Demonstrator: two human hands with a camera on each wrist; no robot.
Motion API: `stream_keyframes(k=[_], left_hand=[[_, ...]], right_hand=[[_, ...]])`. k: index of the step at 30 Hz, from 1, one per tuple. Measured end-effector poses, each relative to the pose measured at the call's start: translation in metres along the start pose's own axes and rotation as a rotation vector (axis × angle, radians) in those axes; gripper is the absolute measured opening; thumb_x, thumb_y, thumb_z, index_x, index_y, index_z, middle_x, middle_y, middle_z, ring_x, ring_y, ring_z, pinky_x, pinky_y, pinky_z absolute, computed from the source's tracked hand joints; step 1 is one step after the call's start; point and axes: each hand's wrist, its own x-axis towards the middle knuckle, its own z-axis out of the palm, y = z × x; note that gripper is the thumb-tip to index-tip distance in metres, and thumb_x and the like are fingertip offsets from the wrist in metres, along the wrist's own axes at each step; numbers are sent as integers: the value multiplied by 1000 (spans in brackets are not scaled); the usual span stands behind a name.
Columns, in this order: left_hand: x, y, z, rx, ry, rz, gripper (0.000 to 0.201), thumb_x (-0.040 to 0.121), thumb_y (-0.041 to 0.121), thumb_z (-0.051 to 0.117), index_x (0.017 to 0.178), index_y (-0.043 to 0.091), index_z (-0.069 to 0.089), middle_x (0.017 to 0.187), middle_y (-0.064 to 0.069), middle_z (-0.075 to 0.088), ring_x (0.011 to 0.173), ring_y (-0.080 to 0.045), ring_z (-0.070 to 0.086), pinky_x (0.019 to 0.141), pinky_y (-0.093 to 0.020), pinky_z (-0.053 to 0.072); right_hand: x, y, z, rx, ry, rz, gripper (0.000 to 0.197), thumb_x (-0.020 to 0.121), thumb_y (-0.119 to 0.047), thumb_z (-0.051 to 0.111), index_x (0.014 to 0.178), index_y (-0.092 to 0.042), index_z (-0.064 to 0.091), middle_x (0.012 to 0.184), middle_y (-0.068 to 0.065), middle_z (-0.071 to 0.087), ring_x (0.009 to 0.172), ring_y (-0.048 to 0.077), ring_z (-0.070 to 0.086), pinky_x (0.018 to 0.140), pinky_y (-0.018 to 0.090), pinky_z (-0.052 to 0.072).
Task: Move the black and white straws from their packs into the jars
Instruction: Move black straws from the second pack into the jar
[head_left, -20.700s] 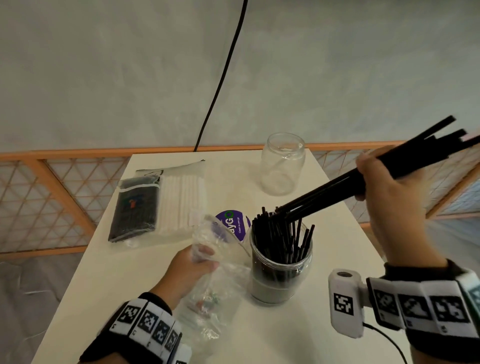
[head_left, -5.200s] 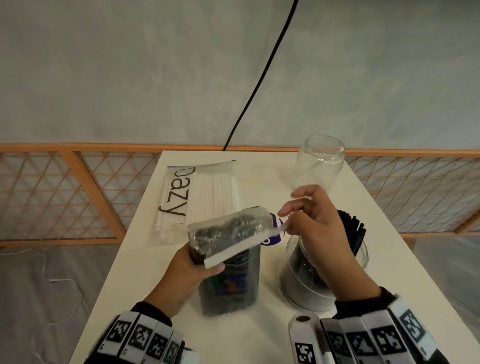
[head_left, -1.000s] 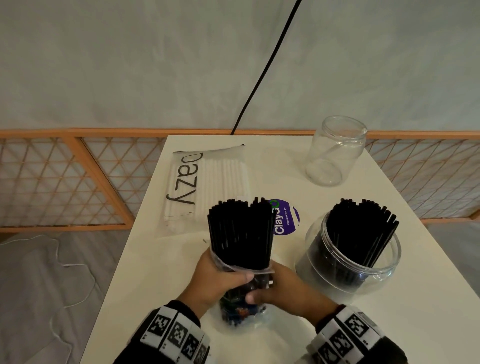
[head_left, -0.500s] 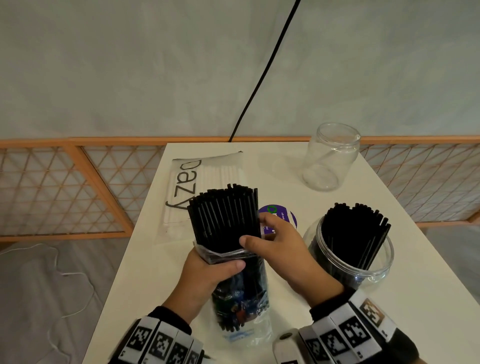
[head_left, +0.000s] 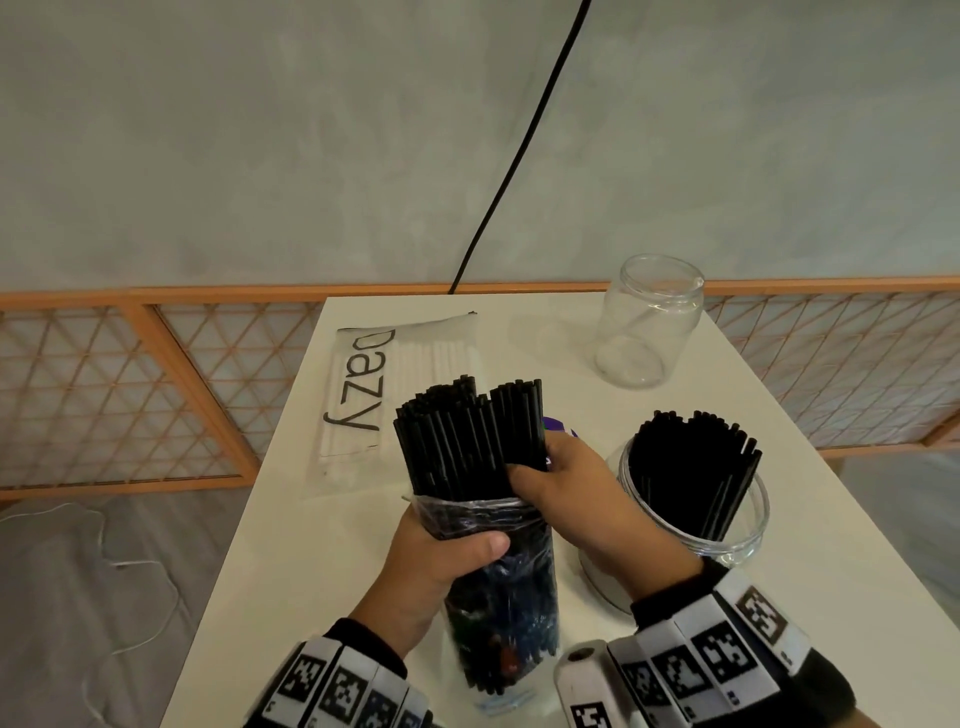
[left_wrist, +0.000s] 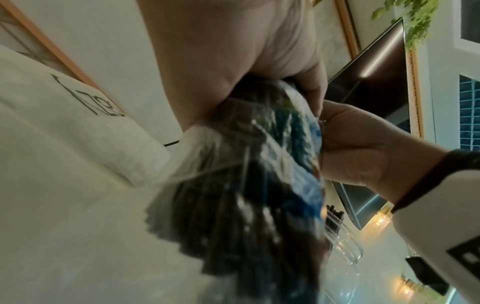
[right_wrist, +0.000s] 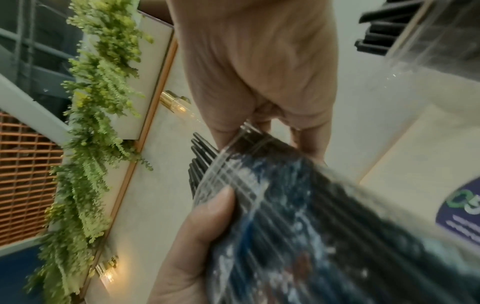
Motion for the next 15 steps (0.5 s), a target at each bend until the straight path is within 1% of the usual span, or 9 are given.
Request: stream_keyframes(k=[2,3,4,5,7,8,10,12,15], left_hand=[[3,3,1,15,-7,7,46,48,18,79,94,23,74,95,-6,74,93,-22,69,73,-26,54],[4,5,2,23,-18,13,46,48,17,79,93,22,74,95,-6,74,92,-21,69,73,-25,54],[5,7,2,33,-30,16,47,48,16,79,94,20,73,95,-6,74,92,-21,69,73,-25,54],[5,8,3,41,-45,16,48,49,15,79,96,17,72,96,-8,74,92,-21,69,73,-24,54],[5,8,3,55,-61,6,55,49,14,79,102,11,66,97,-9,73,92,-21,69,72,-23,54],[4,7,2,58,-60,-1,58,49,13,79,104,8,64,97,-9,73,92,-21,70,72,-23,54],[1,4,2,66,-50,-16,62,47,14,80,106,7,63,98,-9,73,93,-21,69,72,-22,54],[-1,0,1,62,-34,-34,62,45,16,81,104,9,64,96,-9,74,91,-21,70,71,-22,54],[-3,-3,1,69,-29,-50,61,43,18,81,101,9,64,92,-6,74,88,-18,70,69,-20,53]], right_hand=[[0,-3,-3,-85,43,-68,18,72,-21,60,79,-5,65,95,22,64,90,32,63,78,47,53],[0,-5,-5,-105,51,-77,16,68,-27,59,77,-16,65,103,21,61,97,30,60,83,47,52],[-1,-7,-7,-111,60,-82,10,68,-28,59,78,-24,62,109,17,59,104,26,58,88,44,50],[-4,-11,-9,-101,57,-91,10,72,-22,60,80,-29,58,107,13,60,102,18,58,88,38,49],[-7,-18,-15,-32,52,-105,16,80,-6,58,85,-21,56,88,12,64,84,9,61,78,29,51],[-7,-21,-18,-23,56,-110,9,81,-5,57,87,-12,58,86,16,65,81,13,63,76,32,52],[-5,-24,-24,-55,78,-112,13,83,-12,57,92,-4,61,91,19,67,87,26,65,82,45,53],[-4,-27,-25,-61,85,-99,24,84,-18,57,91,4,60,91,25,66,86,35,64,81,52,52],[-5,-30,-26,-41,134,-119,40,75,-27,52,85,11,53,78,28,59,71,37,58,68,50,49]])
